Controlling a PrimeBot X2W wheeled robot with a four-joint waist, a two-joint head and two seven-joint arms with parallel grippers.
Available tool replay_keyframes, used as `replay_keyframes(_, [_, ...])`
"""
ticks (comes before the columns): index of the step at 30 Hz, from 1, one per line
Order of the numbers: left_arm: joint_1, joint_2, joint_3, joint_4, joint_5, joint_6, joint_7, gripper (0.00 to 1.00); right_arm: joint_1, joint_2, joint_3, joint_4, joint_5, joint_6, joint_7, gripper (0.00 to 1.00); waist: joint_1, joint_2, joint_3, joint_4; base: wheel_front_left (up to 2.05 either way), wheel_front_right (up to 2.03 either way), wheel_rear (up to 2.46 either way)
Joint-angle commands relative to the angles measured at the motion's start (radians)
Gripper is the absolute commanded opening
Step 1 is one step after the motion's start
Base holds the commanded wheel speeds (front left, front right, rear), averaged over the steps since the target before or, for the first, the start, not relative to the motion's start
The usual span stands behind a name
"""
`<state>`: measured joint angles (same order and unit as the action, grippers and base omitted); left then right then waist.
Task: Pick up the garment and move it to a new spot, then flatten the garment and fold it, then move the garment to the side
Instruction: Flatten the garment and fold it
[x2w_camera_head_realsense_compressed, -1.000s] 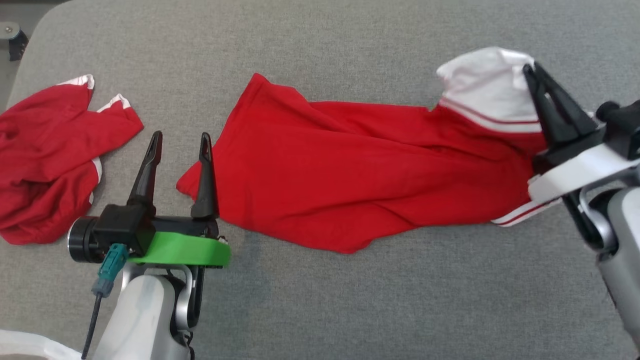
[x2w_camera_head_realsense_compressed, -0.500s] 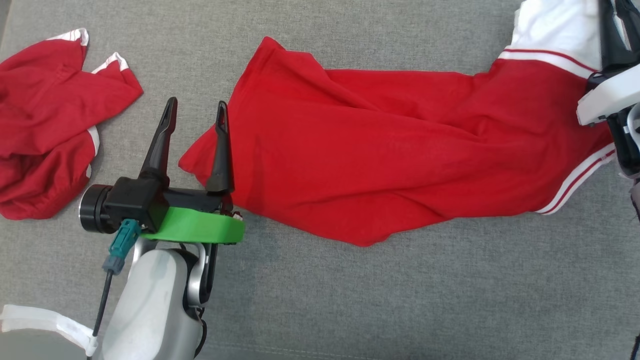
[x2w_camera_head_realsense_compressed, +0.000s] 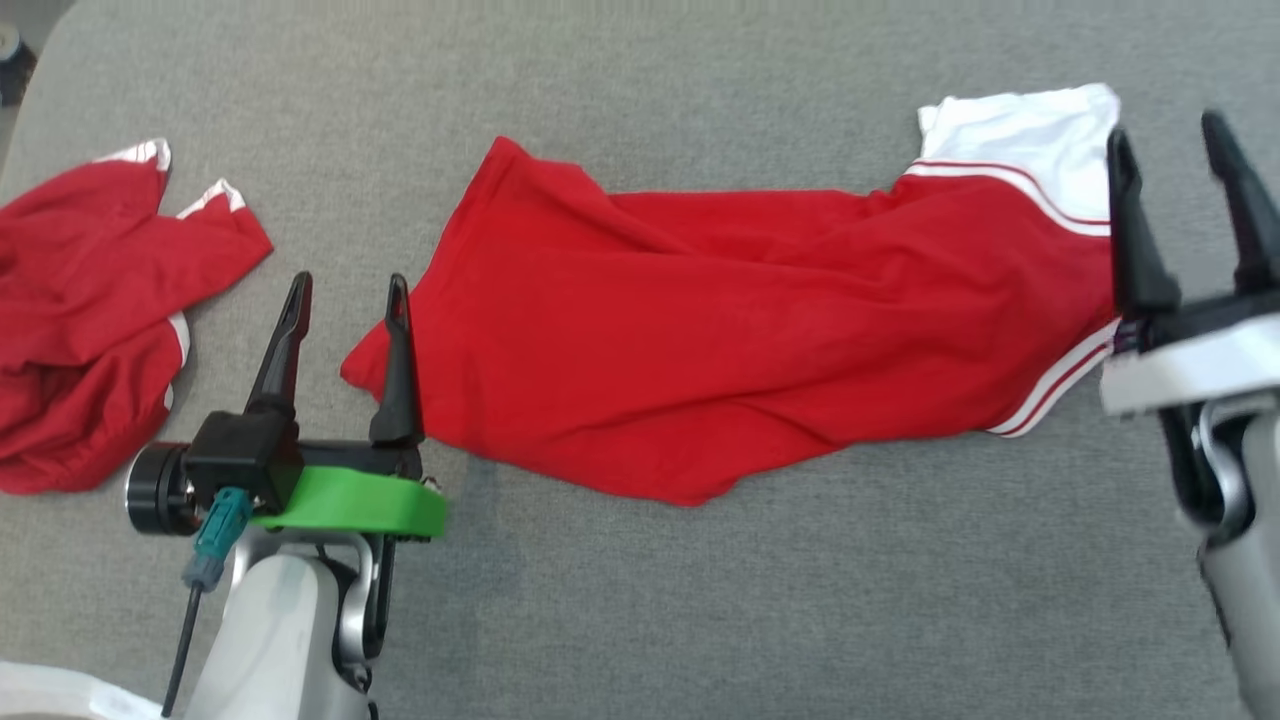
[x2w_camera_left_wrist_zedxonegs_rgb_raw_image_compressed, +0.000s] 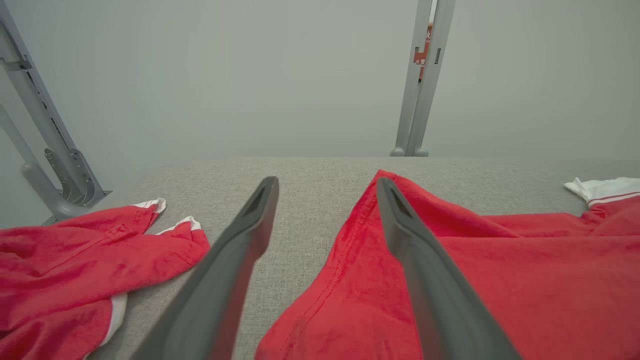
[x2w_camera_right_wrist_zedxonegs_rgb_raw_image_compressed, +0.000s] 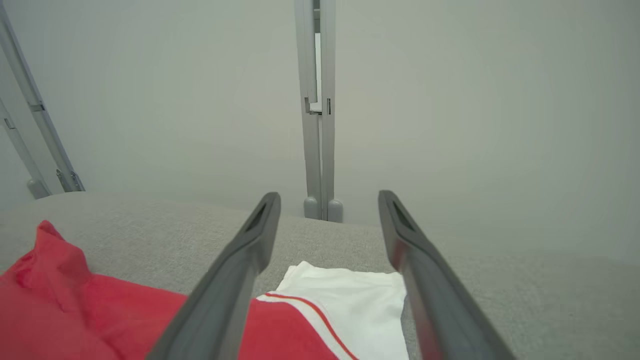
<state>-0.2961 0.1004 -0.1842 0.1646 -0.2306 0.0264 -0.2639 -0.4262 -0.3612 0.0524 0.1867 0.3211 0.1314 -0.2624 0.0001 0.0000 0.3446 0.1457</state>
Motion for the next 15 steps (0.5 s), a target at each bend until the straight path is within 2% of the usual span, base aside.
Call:
replay_keyframes(1, [0.02,0.011,0.009,0.002,0.005,0.001,-0.001,1.0,0.055,0.015,-0.012,-0.031,-0.01,-0.001,-0.003,1.0,-0.0001,0.0,-0.067,-0.05,0.0,0.0,0.0])
replay_keyframes(8, [0.091,0.033,0.024,0.013,0.0,0.01,0.0,1.0,0.293,0.113,-0.037,-0.167,-0.027,-0.001,-0.002,1.0,-0.0001,0.0,-0.142,-0.095,0.0,0.0,0.0])
replay_keyframes(15, [0.146,0.043,0.02,0.021,-0.01,0.016,0.013,1.0,0.422,0.175,-0.042,-0.238,-0.037,-0.001,0.038,1.0,-0.0001,0.0,-0.196,-0.109,0.0,0.0,0.0])
